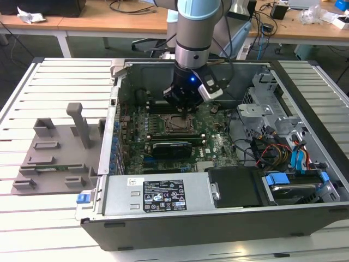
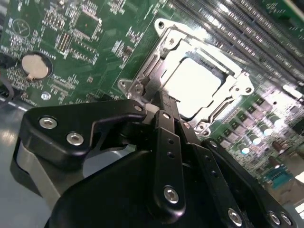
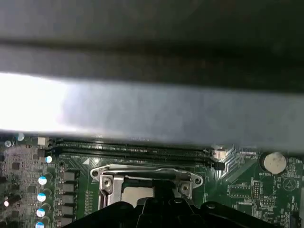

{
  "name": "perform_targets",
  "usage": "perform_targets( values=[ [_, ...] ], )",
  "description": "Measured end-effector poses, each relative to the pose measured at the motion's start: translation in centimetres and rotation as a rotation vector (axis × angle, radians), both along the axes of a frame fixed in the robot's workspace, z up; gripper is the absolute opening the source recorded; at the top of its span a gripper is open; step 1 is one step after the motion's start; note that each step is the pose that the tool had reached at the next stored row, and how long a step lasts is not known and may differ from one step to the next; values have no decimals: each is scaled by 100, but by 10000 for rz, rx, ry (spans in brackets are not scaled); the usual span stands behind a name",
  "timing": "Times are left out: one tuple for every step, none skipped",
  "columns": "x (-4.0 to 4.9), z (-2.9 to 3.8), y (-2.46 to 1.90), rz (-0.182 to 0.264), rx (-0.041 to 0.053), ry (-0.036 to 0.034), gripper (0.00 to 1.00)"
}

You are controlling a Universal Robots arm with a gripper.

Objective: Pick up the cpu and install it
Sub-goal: 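Install the first cpu locking lever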

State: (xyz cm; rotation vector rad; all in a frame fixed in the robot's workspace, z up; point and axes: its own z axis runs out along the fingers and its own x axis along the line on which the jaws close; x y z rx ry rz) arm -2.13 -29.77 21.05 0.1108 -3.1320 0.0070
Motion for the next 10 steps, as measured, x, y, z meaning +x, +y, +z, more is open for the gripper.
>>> perform_targets(
  values=[
    [0, 0, -30, 0, -10, 0, 11],
    [0, 0, -64, 1, -33, 0, 11],
    [0, 1, -75, 1, -44, 0, 11],
    [0, 11, -82, 0, -52, 2, 11],
    [-1, 37, -83, -2, -49, 0, 11],
    [0, 76, -83, 0, -51, -2, 11],
    [0, 100, -84, 1, -55, -2, 11],
    [1, 136, -83, 3, -73, -3, 11],
    [1, 165, -83, 2, -94, -2, 11],
    [0, 198, -84, 1, -127, -2, 11]
  ],
)
